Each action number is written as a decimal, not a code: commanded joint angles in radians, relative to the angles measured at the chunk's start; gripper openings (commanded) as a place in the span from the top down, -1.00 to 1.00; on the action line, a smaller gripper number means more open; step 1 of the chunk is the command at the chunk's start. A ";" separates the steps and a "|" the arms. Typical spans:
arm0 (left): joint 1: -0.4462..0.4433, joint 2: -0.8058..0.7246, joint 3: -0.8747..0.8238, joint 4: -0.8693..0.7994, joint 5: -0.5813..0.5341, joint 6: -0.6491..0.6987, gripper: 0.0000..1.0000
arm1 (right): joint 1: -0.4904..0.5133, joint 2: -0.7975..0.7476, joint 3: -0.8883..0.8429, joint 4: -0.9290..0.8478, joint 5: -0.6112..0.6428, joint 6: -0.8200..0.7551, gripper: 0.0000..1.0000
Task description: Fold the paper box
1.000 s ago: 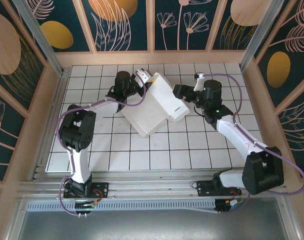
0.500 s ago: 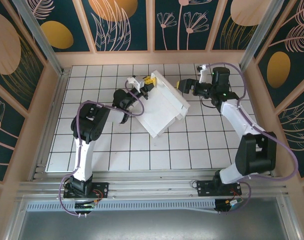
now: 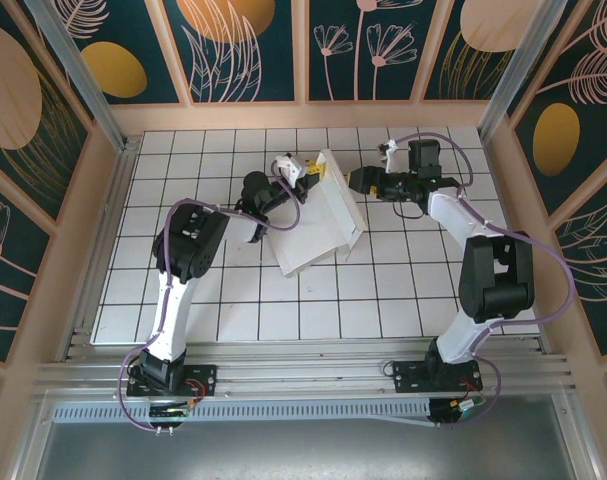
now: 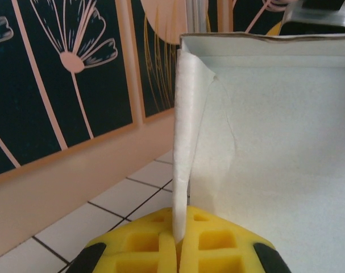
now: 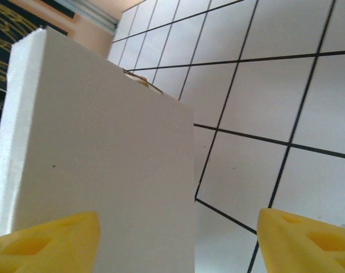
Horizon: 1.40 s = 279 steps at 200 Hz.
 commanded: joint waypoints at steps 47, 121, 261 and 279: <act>-0.008 0.080 0.140 -0.143 0.094 0.132 0.98 | -0.040 -0.063 -0.024 0.022 -0.046 0.021 -0.53; -0.007 0.153 0.257 -0.214 0.179 0.235 0.95 | -0.058 0.014 -0.028 0.025 -0.029 -0.001 -0.40; -0.004 0.001 0.080 -0.068 0.047 0.100 -0.29 | 0.023 0.142 0.039 -0.001 0.059 -0.028 -0.07; -0.002 -0.106 0.016 -0.113 -0.049 -0.043 -0.45 | 0.062 0.136 0.067 -0.055 0.163 -0.075 -0.05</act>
